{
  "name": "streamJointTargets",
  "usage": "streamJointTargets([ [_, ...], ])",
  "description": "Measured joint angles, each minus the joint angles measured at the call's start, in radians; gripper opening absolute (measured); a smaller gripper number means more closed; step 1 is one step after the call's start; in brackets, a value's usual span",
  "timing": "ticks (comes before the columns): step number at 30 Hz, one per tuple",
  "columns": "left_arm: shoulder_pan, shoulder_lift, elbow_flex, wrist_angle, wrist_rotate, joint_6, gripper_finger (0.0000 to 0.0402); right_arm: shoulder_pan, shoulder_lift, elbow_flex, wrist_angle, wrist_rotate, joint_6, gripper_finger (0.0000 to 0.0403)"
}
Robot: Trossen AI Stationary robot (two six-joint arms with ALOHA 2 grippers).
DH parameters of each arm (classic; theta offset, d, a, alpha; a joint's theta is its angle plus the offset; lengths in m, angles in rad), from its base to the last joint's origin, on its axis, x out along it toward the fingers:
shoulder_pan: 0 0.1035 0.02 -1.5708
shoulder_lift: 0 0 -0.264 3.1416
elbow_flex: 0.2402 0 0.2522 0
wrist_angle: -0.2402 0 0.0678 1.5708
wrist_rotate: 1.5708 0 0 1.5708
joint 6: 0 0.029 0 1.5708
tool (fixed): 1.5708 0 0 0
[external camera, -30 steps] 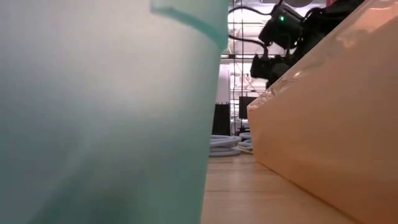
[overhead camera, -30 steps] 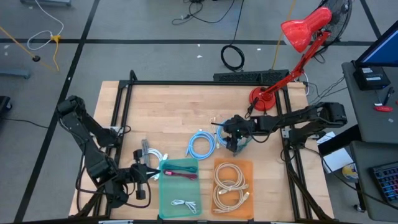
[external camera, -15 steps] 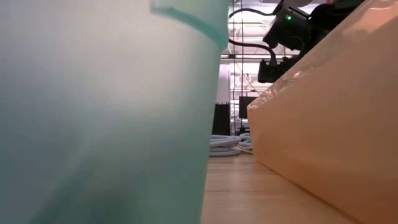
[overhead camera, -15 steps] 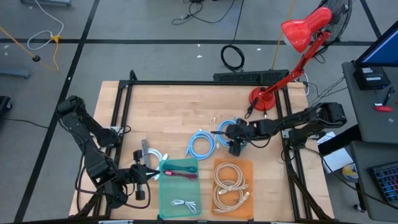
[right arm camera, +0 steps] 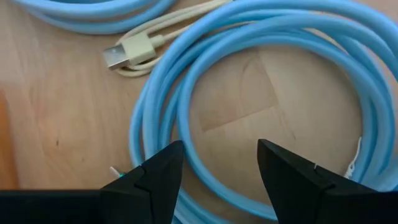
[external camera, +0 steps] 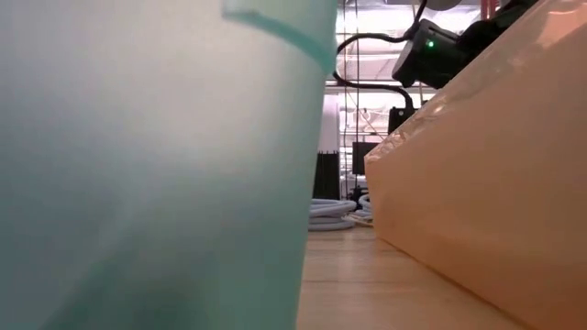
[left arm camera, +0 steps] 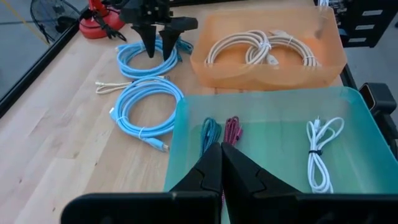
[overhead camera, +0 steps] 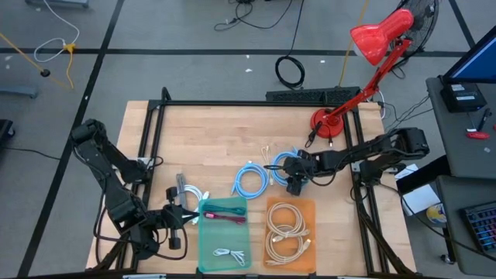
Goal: Pick & Place USB Port
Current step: Put the right blue video cable into the orange bin
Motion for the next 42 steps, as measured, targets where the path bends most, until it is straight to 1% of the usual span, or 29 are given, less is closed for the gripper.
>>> streamJointTargets([
  [12,0.000,0.000,0.000,-0.002,0.000,0.000,0.0003,0.000,-0.016,0.008,0.035,-0.002,-0.004,0.0201],
  [21,0.000,0.000,0.000,-0.003,0.000,-0.001,0.0003,0.004,-0.025,0.009,0.065,-0.107,0.055,0.0201],
  [30,0.000,0.000,0.000,-0.002,0.000,-0.003,0.0003,0.006,-0.047,0.009,0.058,-0.104,0.040,0.0201],
  [32,0.000,0.000,-0.001,-0.001,0.000,-0.003,0.0003,0.000,-0.063,0.009,0.038,-0.072,0.048,0.0201],
  [34,0.000,0.000,-0.009,0.006,-0.001,-0.004,0.0003,-0.005,-0.086,0.009,0.006,0.000,0.084,0.0201],
  [37,0.002,0.000,-0.020,0.003,0.001,-0.005,0.0003,-0.011,-0.125,0.009,-0.098,0.091,0.199,0.0201],
  [40,0.012,0.000,-0.024,0.005,0.015,-0.005,0.0003,-0.012,-0.164,0.009,-0.178,0.131,0.321,0.0201],
  [42,0.015,0.000,-0.024,0.006,0.017,-0.005,0.0003,-0.011,-0.186,0.009,-0.232,0.132,0.417,0.0201],
])
